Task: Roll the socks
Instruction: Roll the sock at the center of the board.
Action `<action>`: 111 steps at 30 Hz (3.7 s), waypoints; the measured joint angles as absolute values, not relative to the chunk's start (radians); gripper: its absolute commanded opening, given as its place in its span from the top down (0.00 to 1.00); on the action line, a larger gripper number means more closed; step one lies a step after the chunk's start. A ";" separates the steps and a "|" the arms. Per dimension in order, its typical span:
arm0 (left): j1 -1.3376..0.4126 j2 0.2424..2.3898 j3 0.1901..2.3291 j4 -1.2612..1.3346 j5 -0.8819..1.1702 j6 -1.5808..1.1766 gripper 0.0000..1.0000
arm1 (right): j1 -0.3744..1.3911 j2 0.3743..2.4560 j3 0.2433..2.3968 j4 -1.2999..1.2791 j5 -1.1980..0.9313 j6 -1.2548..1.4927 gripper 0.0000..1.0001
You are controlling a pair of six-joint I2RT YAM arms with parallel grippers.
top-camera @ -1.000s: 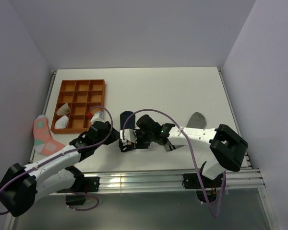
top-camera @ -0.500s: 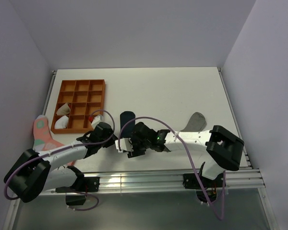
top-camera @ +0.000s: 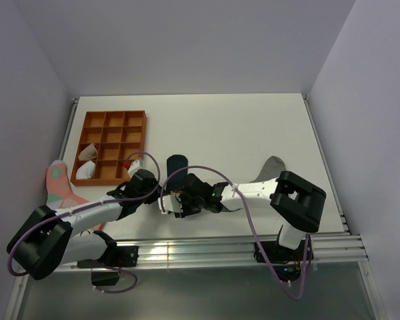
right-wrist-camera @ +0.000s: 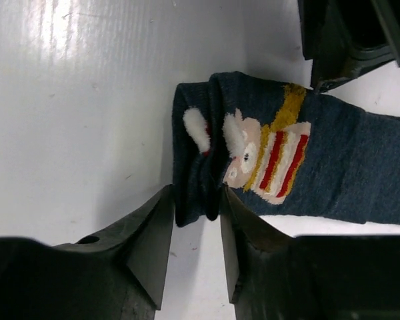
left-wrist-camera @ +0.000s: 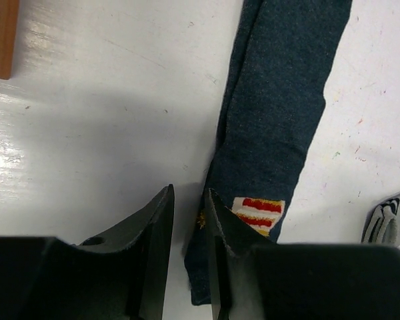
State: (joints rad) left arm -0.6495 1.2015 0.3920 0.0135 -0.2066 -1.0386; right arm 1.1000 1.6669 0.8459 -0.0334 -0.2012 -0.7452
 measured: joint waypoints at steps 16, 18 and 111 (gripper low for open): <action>-0.648 1.106 0.315 0.073 -0.189 -1.029 0.67 | 0.934 1.738 1.082 -0.240 -0.424 -0.608 0.80; -0.648 1.090 0.313 0.076 -0.189 -1.029 0.67 | 0.895 1.772 1.155 -0.307 -0.482 -0.594 0.81; -0.855 1.387 0.154 0.832 0.048 -0.592 0.50 | 0.640 2.248 1.546 -1.044 -0.955 -0.521 0.82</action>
State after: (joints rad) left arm -0.8551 1.3872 0.1539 0.8322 0.0483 -0.5919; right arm 0.6399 2.2482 1.5455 -1.0443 -0.9546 -0.5213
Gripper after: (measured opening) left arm 0.500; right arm 0.190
